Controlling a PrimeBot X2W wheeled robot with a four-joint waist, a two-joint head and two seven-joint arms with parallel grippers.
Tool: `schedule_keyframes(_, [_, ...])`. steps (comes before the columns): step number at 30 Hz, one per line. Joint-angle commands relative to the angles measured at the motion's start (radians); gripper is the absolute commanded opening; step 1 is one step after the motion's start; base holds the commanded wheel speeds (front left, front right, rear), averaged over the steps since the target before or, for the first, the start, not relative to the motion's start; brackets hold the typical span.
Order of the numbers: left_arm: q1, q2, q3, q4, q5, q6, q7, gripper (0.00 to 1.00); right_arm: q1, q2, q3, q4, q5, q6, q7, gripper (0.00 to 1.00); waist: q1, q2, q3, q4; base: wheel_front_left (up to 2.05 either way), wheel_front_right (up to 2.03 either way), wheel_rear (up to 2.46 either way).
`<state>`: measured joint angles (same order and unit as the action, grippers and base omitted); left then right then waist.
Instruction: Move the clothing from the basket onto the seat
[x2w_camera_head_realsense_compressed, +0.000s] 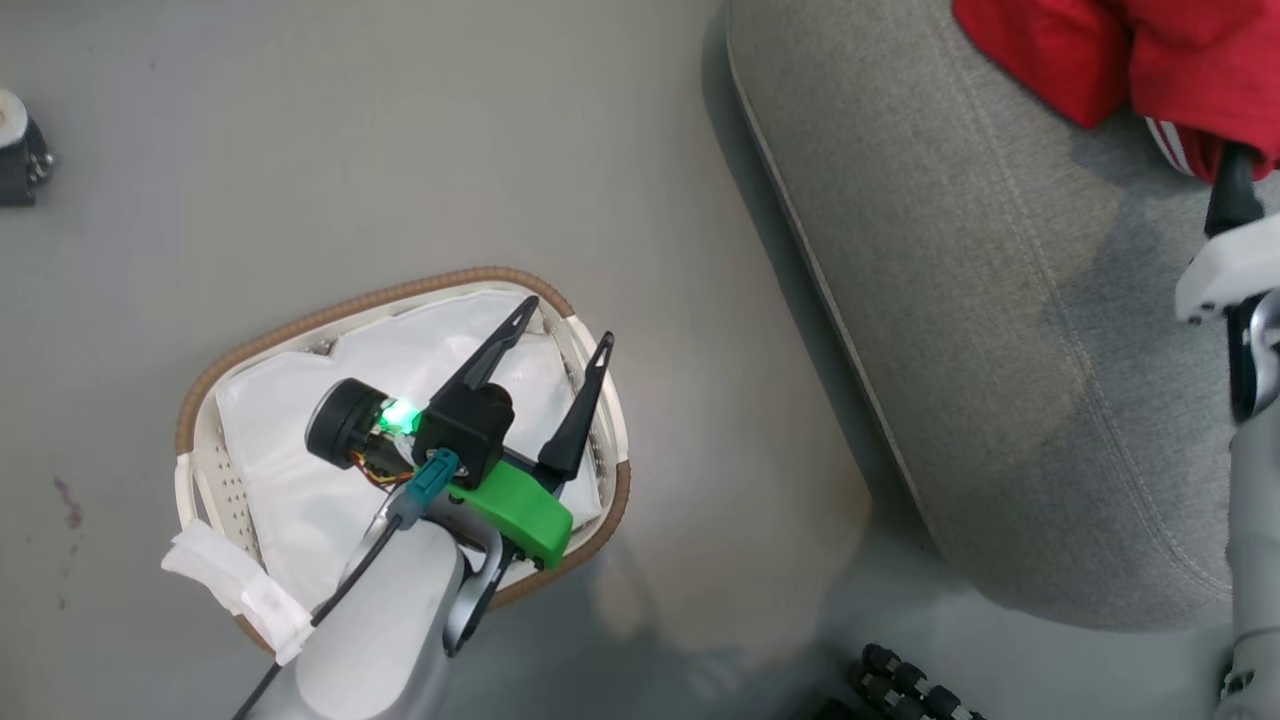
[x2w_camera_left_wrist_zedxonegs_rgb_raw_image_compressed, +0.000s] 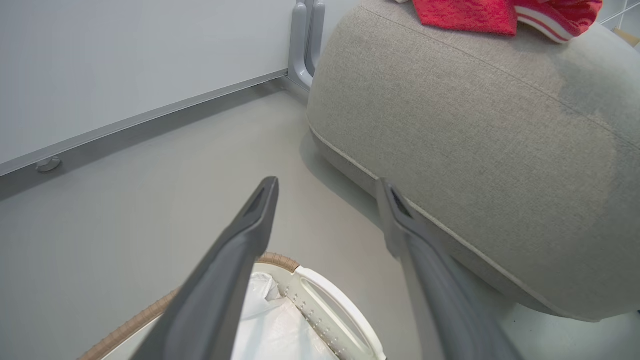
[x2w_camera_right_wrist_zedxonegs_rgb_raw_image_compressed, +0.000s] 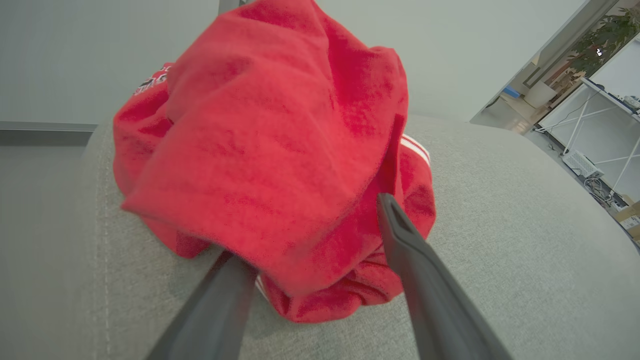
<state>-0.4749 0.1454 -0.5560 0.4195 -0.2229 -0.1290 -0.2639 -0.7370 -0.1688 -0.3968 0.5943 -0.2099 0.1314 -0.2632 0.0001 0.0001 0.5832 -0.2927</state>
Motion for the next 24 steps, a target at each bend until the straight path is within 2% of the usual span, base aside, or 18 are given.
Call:
schedule_keyframes(1, [0.016,-0.006,0.001,-0.006,-0.007,-0.002,-0.001,1.0,0.044,0.008,0.009,-0.016,0.014,-0.001,-0.002,1.0,-0.0001,-0.0001,-0.05,-0.008,0.0,0.0,0.0])
schedule_keyframes(12, [0.077,-0.057,0.068,-0.036,-0.056,0.001,-0.001,1.0,0.177,-0.025,0.071,-0.094,0.04,-0.001,-0.002,1.0,-0.0001,-0.0001,-0.214,0.039,0.0,0.0,0.0])
schedule_keyframes(18, [0.131,-0.078,0.135,-0.054,-0.057,0.009,-0.001,1.0,0.174,-0.044,0.105,-0.118,0.047,-0.001,-0.002,1.0,-0.0001,-0.0001,-0.31,0.099,0.0,0.0,0.0])
schedule_keyframes(24, [0.194,-0.088,0.214,-0.058,-0.065,0.027,-0.001,1.0,0.178,-0.048,0.129,-0.089,0.068,-0.001,-0.002,1.0,-0.0001,-0.0001,-0.398,0.179,0.0,0.0,0.0])
